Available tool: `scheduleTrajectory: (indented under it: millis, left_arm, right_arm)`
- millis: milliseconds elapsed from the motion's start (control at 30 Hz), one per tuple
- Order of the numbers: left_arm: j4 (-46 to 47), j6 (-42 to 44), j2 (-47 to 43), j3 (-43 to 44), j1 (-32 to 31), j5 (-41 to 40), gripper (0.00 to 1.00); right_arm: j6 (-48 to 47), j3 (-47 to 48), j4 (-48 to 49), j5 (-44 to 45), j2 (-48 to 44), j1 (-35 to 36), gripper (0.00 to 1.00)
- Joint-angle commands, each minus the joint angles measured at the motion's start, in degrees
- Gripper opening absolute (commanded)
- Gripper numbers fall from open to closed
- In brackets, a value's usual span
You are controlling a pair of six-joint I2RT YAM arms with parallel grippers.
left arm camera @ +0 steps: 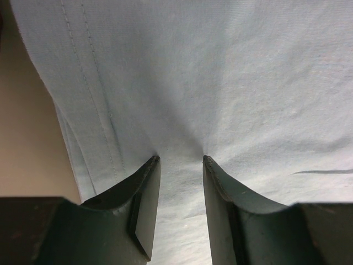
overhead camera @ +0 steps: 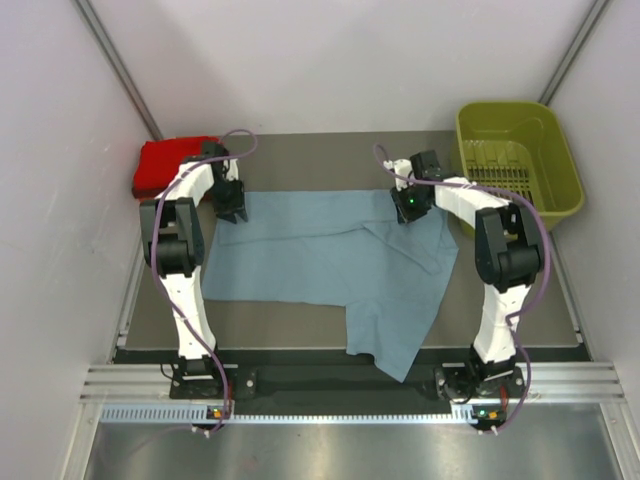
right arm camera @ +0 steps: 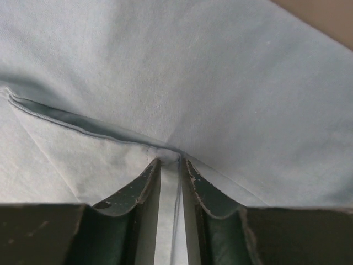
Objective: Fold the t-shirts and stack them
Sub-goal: Fold the tshirt
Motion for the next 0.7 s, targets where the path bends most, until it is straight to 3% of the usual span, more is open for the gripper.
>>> scheduleTrajectory:
  millis: [0, 233, 500, 667]
  left_arm:
    - [-0.07, -0.39, -3.54, -0.75, 0.13, -1.01, 0.42]
    - [0.20, -0.21, -4.60, -1.72, 0.22, -1.62, 0.42]
    - [0.90, -1.00, -4.25, -1.20, 0.22, -0.48, 0.41]
    - [0.64, -0.91, -4.51, -0.40, 0.22, 0.22, 0.41]
  right_arm:
    - [-0.63, 2.48, 0.35, -1.96, 0.79, 0.90, 0.19]
    - [-0.72, 3.45, -0.18, -2.40, 0.53, 1.17, 0.07]
    - [0.24, 3.10, -3.60, -4.07, -7.20, 5.38, 0.05]
    - [4.62, -2.06, -4.84, -6.09, -13.78, 9.86, 0.05]
